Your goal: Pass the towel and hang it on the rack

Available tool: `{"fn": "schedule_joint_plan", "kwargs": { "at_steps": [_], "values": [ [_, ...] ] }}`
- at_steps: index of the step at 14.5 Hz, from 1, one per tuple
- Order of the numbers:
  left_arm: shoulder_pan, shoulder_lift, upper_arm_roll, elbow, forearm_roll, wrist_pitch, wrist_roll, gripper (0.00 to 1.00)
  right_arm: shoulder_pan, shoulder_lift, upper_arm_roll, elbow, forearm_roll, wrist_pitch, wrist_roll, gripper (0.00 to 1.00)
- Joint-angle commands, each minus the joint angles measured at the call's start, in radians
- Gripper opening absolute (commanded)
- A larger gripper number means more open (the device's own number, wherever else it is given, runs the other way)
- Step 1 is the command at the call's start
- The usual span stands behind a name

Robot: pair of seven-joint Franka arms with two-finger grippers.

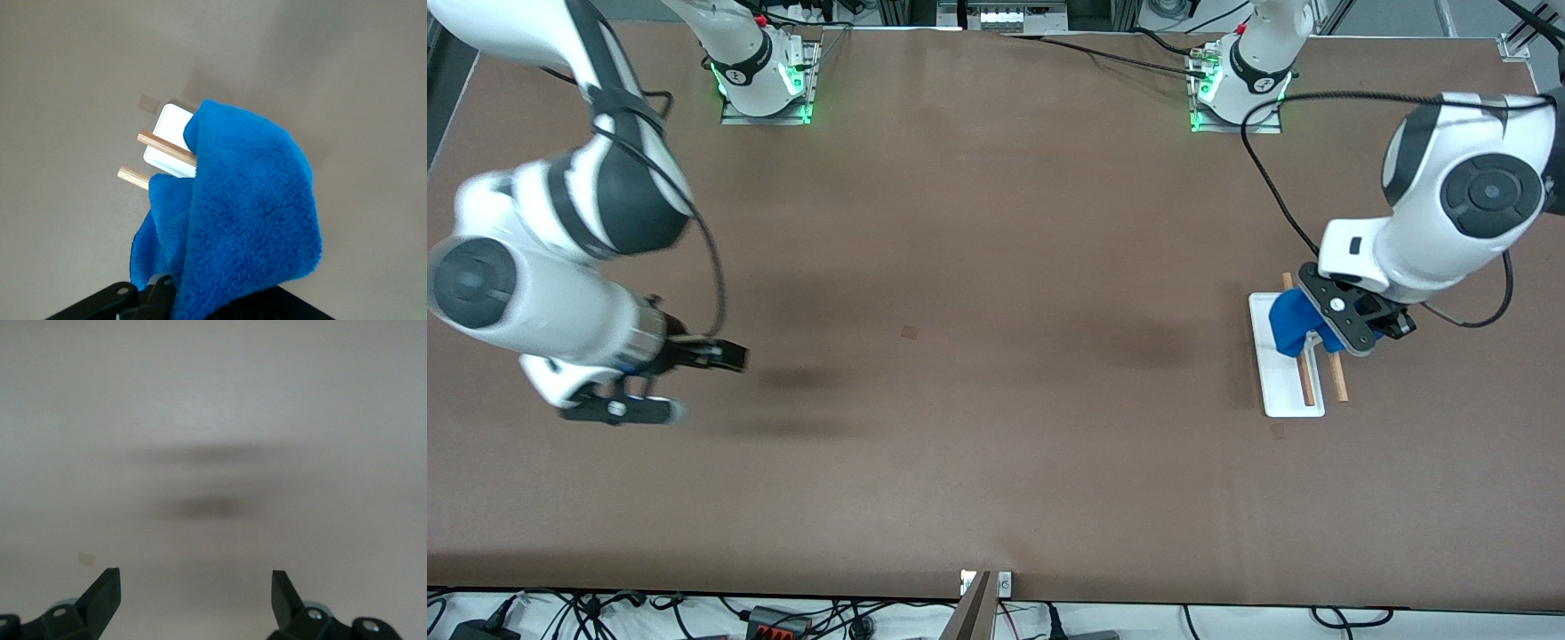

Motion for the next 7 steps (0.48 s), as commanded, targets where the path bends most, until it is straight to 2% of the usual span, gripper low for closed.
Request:
{"fn": "schedule_joint_plan", "kwargs": {
  "at_steps": [1,2,3,4,6,7],
  "values": [
    [0.035,0.026,-0.004,0.000,0.025,0.051,0.013,0.01,-0.078,-0.092,0.004,-0.016,0.002,-0.033,-0.050,1.00],
    [0.046,0.025,-0.006,-0.019,0.027,0.071,0.013,0.01,-0.078,-0.116,-0.014,-0.018,0.002,-0.034,-0.101,1.00],
    [0.049,0.025,-0.004,-0.034,0.025,0.093,0.013,0.01,-0.072,-0.126,-0.061,-0.018,0.008,-0.036,-0.137,1.00],
    [0.058,0.025,-0.004,-0.049,0.025,0.108,0.013,0.01,-0.050,-0.136,-0.121,-0.018,0.025,-0.037,-0.176,1.00],
    [0.083,0.019,-0.004,-0.089,0.027,0.146,0.013,0.01,0.021,-0.182,-0.288,-0.018,0.098,-0.040,-0.298,1.00],
    [0.094,0.011,-0.004,-0.112,0.033,0.171,0.013,0.01,0.036,-0.198,-0.337,-0.018,0.127,-0.042,-0.338,1.00]
  ]
}}
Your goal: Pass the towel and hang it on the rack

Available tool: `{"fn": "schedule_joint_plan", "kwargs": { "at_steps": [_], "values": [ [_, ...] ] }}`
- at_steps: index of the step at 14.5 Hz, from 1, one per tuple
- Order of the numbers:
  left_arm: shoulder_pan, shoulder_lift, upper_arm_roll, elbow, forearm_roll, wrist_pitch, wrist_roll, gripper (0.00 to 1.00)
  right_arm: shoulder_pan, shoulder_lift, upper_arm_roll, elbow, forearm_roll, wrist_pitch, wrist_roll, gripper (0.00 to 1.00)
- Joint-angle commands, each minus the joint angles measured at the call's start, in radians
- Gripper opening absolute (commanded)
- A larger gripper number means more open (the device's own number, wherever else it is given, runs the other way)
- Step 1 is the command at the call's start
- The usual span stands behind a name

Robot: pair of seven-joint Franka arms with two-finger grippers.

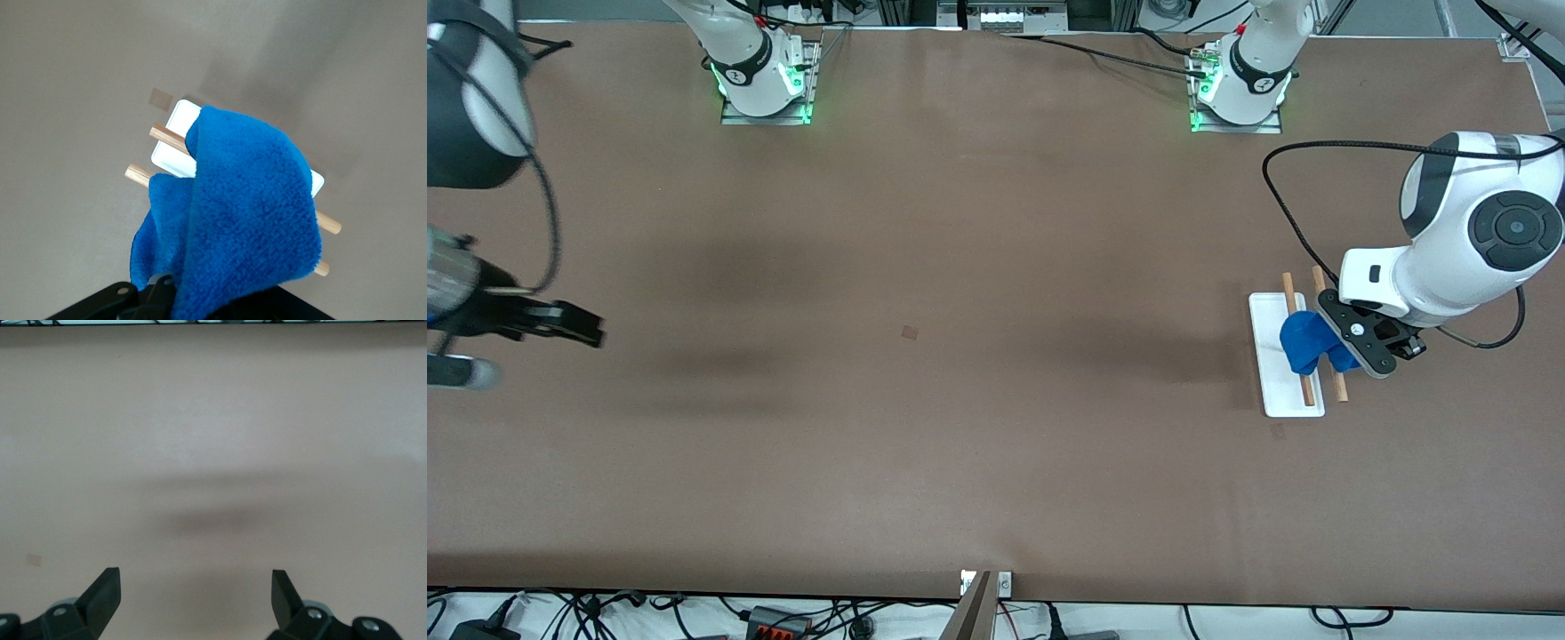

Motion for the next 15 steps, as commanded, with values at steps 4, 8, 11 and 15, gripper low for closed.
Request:
{"fn": "schedule_joint_plan", "kwargs": {
  "at_steps": [4,8,11,15],
  "values": [
    [0.057,-0.071,-0.007,-0.168,0.032,0.157,0.009,0.01,0.055,-0.170,-0.130,-0.126,0.061,-0.046,-0.124,1.00],
    [0.062,-0.120,-0.008,-0.184,0.032,0.134,0.061,0.01,0.055,-0.366,-0.130,-0.400,0.065,0.063,-0.114,1.00],
    [0.086,-0.116,-0.011,-0.183,0.034,0.134,0.077,0.01,0.054,-0.433,-0.133,-0.498,0.067,0.079,-0.108,1.00],
    [0.114,-0.107,-0.008,-0.262,0.035,0.286,0.075,0.01,0.057,-0.436,-0.133,-0.537,0.071,0.094,-0.097,1.00]
  ]
}}
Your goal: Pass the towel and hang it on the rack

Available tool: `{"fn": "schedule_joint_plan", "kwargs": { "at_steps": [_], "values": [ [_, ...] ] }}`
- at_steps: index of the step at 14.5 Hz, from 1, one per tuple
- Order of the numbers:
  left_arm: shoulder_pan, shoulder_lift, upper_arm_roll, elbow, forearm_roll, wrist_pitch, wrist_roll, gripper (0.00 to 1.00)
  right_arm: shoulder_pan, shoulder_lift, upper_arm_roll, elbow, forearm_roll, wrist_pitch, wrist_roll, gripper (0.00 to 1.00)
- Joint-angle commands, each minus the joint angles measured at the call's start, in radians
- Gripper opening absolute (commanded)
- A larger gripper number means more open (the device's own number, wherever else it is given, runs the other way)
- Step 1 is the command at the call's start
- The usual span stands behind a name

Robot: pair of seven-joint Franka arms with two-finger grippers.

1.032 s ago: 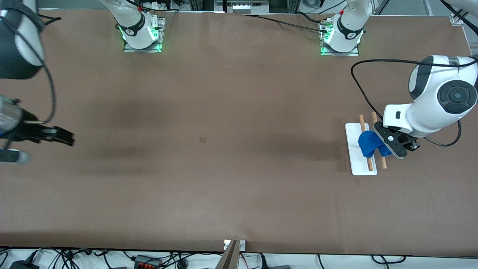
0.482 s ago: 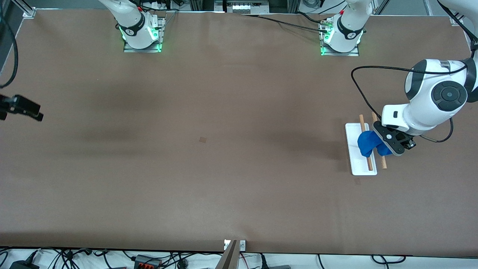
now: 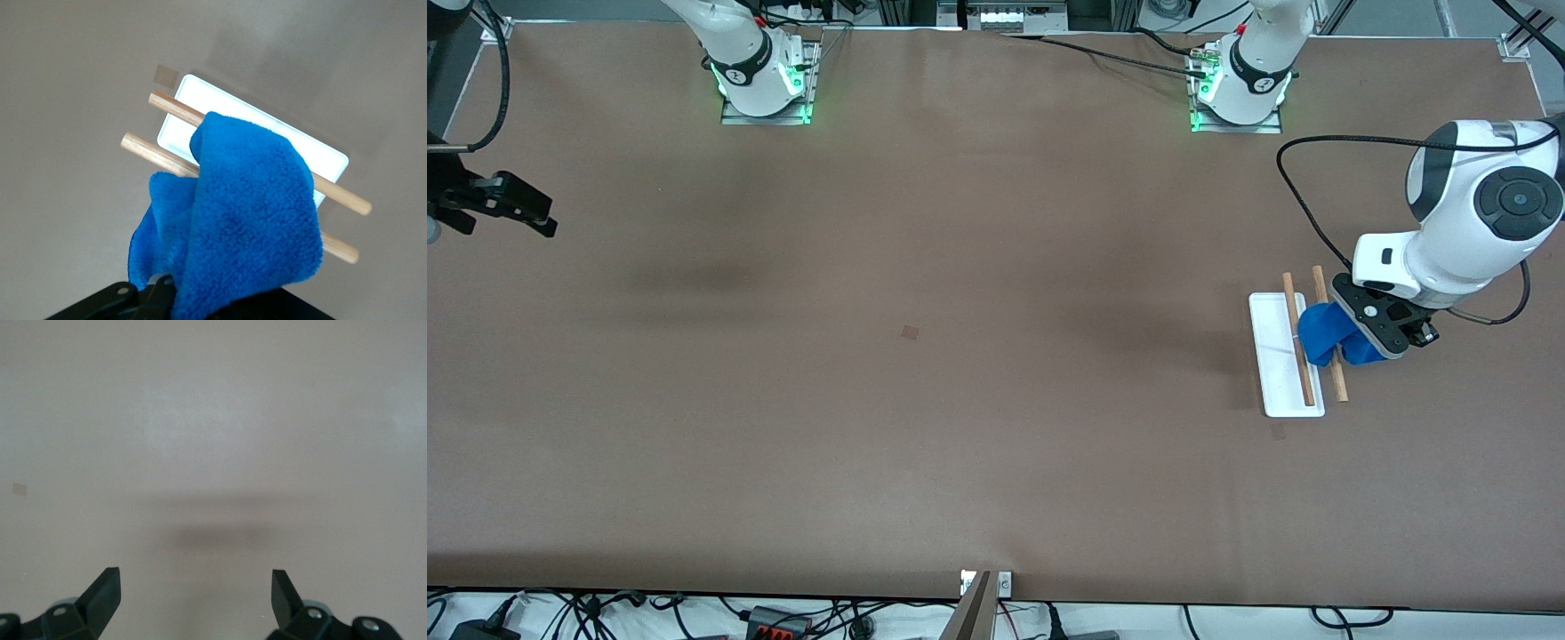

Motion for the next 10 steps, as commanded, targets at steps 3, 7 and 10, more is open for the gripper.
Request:
{"fn": "schedule_joint_plan", "kwargs": {
  "at_steps": [3,7,10],
  "values": [
    [0.029,-0.005,-0.009,-0.066,0.030,0.081,-0.006,0.01,0.013,-0.011,-0.012,-0.042,0.017,0.032,0.000,1.00],
    [0.021,0.017,-0.016,-0.079,0.032,0.117,-0.064,0.00,0.008,0.003,-0.013,0.007,0.019,0.030,-0.003,1.00],
    [0.022,0.028,-0.017,-0.095,0.073,0.145,-0.078,0.01,0.015,0.003,-0.008,0.009,0.012,0.027,-0.006,1.00]
  ]
}}
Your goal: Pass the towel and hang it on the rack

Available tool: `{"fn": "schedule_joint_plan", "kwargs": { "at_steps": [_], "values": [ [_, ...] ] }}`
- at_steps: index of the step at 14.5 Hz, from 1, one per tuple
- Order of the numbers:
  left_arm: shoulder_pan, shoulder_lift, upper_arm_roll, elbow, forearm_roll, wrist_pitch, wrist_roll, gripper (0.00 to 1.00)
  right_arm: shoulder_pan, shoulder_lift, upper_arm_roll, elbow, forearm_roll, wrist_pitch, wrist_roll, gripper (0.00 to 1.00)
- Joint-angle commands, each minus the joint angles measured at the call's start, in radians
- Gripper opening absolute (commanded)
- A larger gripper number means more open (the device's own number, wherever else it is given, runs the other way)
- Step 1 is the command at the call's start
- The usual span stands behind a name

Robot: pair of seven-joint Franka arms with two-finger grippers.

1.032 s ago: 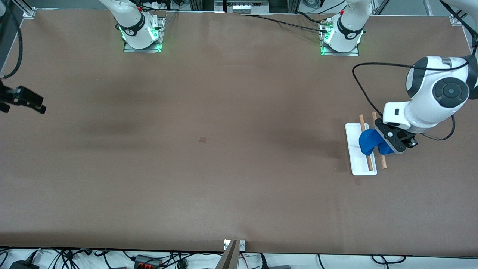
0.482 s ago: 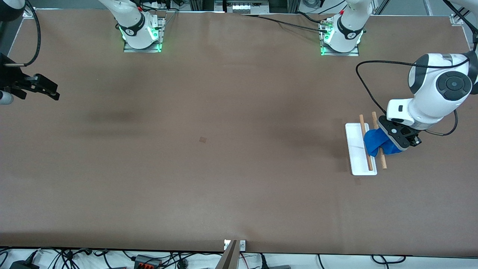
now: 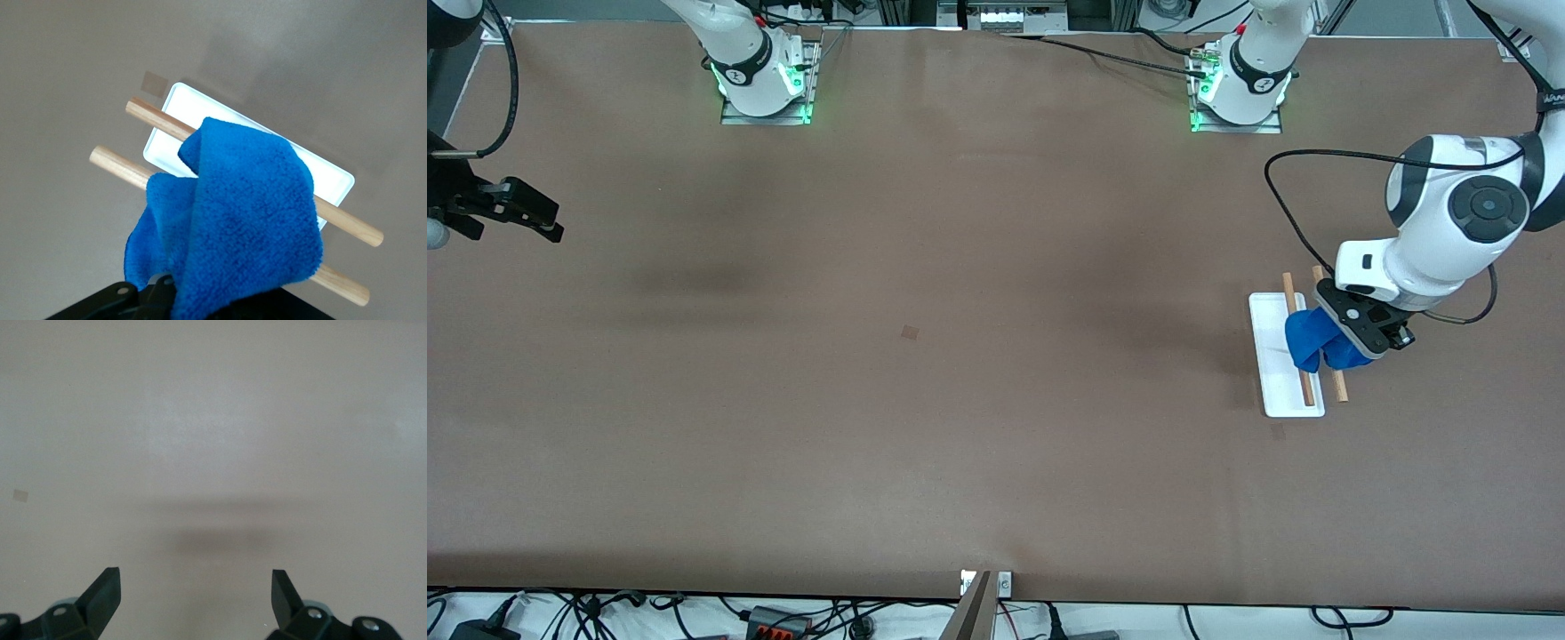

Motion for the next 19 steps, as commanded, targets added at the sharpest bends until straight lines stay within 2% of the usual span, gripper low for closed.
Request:
{"fn": "schedule_joint_plan", "kwargs": {
  "at_steps": [1,3,6,8,9,10,12,13,14,15,19],
  "values": [
    [0.009,0.008,-0.009,-0.020,0.050,0.040,-0.032,0.02,0.014,0.002,-0.005,0.012,0.008,-0.008,-0.006,1.00],
    [0.019,0.023,-0.008,-0.028,0.051,0.090,-0.017,0.02,0.013,0.002,-0.005,0.013,0.008,-0.010,-0.011,1.00],
    [0.022,0.023,-0.008,-0.027,0.051,0.094,-0.017,0.04,0.013,0.003,-0.004,0.013,0.013,-0.011,0.003,1.00],
    [0.025,0.022,-0.008,-0.025,0.069,0.092,0.003,0.02,0.011,0.005,0.000,0.013,0.013,-0.010,0.000,1.00],
    [0.028,0.023,-0.005,-0.025,0.076,0.092,0.005,0.08,0.011,0.003,0.000,0.015,0.008,-0.007,-0.004,1.00],
    [0.034,0.026,-0.005,-0.022,0.076,0.092,-0.003,0.45,0.010,0.005,0.000,0.022,0.008,-0.005,-0.006,1.00],
    [0.035,0.023,-0.005,-0.024,0.076,0.092,-0.007,0.74,0.008,0.005,0.000,0.027,0.008,-0.007,-0.008,1.00],
    [0.035,0.020,-0.005,-0.024,0.076,0.089,-0.009,0.80,0.008,0.006,-0.002,0.027,0.008,-0.010,-0.008,1.00],
    [0.034,0.020,-0.006,-0.025,0.076,0.088,-0.010,0.92,0.008,0.006,-0.002,0.027,0.008,-0.010,-0.011,1.00],
    [0.032,0.015,-0.009,-0.024,0.076,0.080,-0.015,0.98,0.010,0.006,-0.002,0.026,0.010,-0.013,-0.009,1.00],
    [0.032,0.005,-0.012,-0.011,0.076,0.034,-0.012,1.00,0.011,0.005,-0.004,0.024,0.014,-0.034,0.011,1.00]
  ]
}}
